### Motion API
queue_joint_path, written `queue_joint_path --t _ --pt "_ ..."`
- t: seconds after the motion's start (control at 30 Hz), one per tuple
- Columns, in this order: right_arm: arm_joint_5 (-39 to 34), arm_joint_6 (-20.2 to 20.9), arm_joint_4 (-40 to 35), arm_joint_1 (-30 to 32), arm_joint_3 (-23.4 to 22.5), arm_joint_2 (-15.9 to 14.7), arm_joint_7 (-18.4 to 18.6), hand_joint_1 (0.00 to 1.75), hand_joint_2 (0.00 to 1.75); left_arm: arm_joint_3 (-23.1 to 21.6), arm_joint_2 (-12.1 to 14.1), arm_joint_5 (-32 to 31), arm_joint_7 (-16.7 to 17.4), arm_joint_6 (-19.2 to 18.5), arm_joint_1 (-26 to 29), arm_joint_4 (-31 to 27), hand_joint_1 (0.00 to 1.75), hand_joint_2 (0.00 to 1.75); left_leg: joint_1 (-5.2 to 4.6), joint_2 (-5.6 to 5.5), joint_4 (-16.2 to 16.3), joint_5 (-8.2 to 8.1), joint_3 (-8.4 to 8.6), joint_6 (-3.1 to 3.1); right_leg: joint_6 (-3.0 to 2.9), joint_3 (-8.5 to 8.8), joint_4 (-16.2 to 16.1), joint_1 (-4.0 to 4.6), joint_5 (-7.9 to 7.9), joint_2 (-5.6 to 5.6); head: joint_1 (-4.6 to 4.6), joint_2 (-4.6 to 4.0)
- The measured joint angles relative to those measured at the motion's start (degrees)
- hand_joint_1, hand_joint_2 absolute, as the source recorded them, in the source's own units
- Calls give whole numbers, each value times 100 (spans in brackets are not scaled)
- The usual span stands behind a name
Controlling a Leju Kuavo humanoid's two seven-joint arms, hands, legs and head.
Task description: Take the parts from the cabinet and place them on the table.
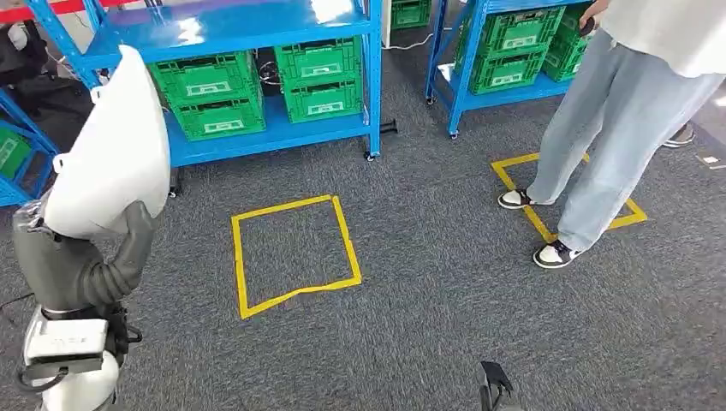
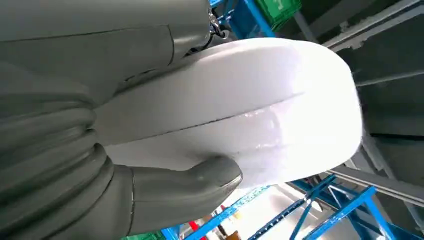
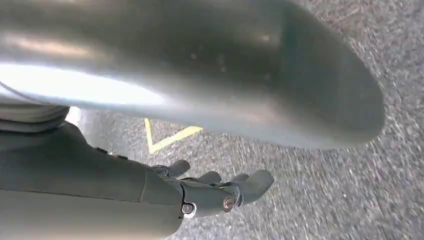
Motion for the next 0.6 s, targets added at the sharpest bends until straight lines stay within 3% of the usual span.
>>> queue_joint_path --t 0.07,0.13,0.17,0.2,0.23,0.3,0.33,0.37,0.47,0.5,0.53,0.6 --pt "2 0 -2 21 -11 2 -26 0 0 -7 -57 0 -4 7 0 11 175 175 -16 15 9 94 -104 84 -1 -200 476 13 -463 10 35 0" --pt "50 2 -2 20 -20 -9 -107 0 0 -9 -74 -22 8 11 9 30 175 175 -27 22 40 186 -222 90 25 -553 1468 41 -999 16 35 0" --pt "59 9 -2 23 -20 -11 -147 0 0 -11 -76 -55 11 15 16 39 175 175 -28 15 67 222 -289 82 30 -623 1756 48 -1107 16 35 0" --pt "79 13 -2 26 -20 -11 -177 0 0 -11 -76 -81 22 20 26 48 175 175 -28 -11 101 248 -351 67 29 -558 1758 51 -1084 15 37 0" --pt "103 15 -2 31 -20 -11 -195 0 0 -11 -76 -103 24 22 33 48 175 175 -24 -46 147 266 -411 47 25 -340 1494 48 -962 16 35 0" --pt "118 17 -2 43 -20 -11 -243 0 0 -11 -87 -118 22 24 30 48 175 175 -15 -99 262 279 -524 24 6 382 436 35 -628 87 35 0" --pt "122 17 -2 36 -20 -15 -254 0 0 -13 -103 -118 24 28 29 46 175 175 -10 -111 320 279 -585 0 -16 537 127 30 -759 233 33 0" --pt "129 20 -2 48 -20 -13 -254 0 0 -13 -107 -118 26 31 22 42 175 175 -49 -143 372 273 -622 -39 -48 523 101 73 -696 203 33 0" --pt "140 17 -2 51 -20 -13 -254 0 0 -33 -129 -127 17 35 25 48 175 175 -29 -221 317 348 -654 -144 -159 498 134 91 -651 84 31 0" --pt "140 17 -2 48 -20 -2 -256 0 0 -33 -129 -127 24 35 23 48 175 175 -32 -249 338 356 -695 -164 -227 497 80 39 -602 20 26 0" --pt "144 17 -2 44 -20 4 -262 0 0 -35 -129 -127 22 35 17 50 175 175 -31 -193 443 255 -738 -202 -256 493 73 39 -582 -24 22 0" --pt "151 17 -2 54 -20 4 -278 0 0 -44 -133 -142 9 35 -4 70 175 175 9 -96 1155 -215 -1043 -295 -291 454 70 37 -554 -97 -11 0"
